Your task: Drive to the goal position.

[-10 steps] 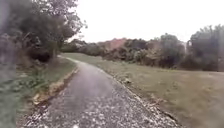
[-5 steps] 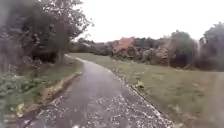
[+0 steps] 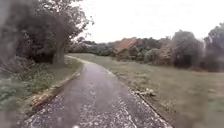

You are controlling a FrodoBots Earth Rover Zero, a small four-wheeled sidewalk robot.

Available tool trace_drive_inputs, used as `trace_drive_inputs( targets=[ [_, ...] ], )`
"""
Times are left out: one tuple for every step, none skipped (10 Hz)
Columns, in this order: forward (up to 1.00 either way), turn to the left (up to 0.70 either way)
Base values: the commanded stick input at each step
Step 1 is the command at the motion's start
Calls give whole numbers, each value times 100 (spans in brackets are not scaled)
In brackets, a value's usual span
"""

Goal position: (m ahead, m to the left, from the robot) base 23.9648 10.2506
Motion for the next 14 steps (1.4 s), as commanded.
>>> trace_drive_inputs(
  targets=[
    [100, 0],
    [100, 0],
    [100, 0],
    [100, 0],
    [100, 0],
    [100, 0],
    [100, 0],
    [100, 0],
    [100, 0],
    [100, 0],
    [100, 0],
    [100, 0],
    [100, 0],
    [100, 0]
  ],
)
